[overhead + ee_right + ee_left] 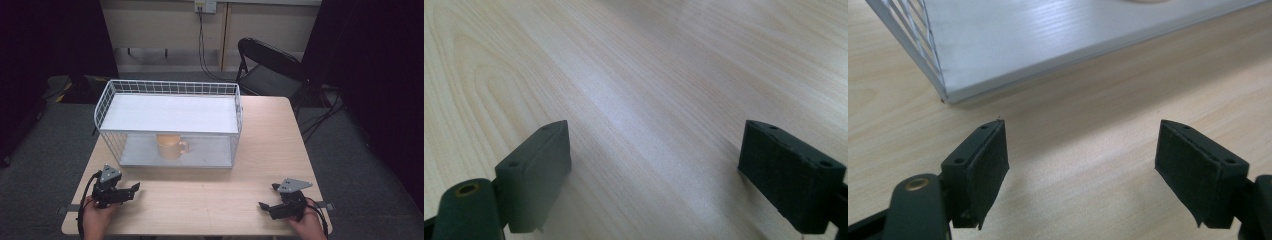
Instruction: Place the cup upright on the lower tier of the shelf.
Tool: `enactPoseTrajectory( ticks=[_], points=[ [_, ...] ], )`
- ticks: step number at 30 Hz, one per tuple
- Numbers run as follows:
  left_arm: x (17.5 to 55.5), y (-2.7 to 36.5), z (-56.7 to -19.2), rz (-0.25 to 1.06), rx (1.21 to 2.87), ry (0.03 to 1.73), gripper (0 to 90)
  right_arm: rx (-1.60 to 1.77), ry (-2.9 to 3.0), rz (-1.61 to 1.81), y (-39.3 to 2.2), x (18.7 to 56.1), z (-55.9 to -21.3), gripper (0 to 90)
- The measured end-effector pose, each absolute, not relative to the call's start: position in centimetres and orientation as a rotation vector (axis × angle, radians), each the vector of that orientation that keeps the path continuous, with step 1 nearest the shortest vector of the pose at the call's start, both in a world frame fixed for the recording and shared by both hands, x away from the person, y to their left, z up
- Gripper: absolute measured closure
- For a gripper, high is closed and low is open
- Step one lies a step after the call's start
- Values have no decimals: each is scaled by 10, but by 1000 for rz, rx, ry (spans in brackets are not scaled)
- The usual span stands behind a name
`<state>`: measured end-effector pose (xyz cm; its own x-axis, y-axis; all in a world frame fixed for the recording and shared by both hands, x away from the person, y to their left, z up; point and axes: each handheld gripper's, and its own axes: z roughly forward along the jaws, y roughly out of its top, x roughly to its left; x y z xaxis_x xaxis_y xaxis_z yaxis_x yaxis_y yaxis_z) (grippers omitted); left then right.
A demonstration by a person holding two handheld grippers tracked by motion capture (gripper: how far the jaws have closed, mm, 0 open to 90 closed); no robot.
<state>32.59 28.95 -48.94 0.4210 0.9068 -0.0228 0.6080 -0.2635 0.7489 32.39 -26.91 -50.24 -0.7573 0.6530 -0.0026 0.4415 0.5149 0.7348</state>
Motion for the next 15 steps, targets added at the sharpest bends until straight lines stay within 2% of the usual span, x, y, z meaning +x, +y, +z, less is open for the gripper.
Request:
enactPoseTrajectory(
  ticks=[9,15],
  points=[
    [327,281,-497,546,2068,1237,206,920,2480,1085,-269,324,-502,127],
    [328,281,-499,525,2069,1234,185,920,2480,1085,-269,324,-502,127]
  ],
)
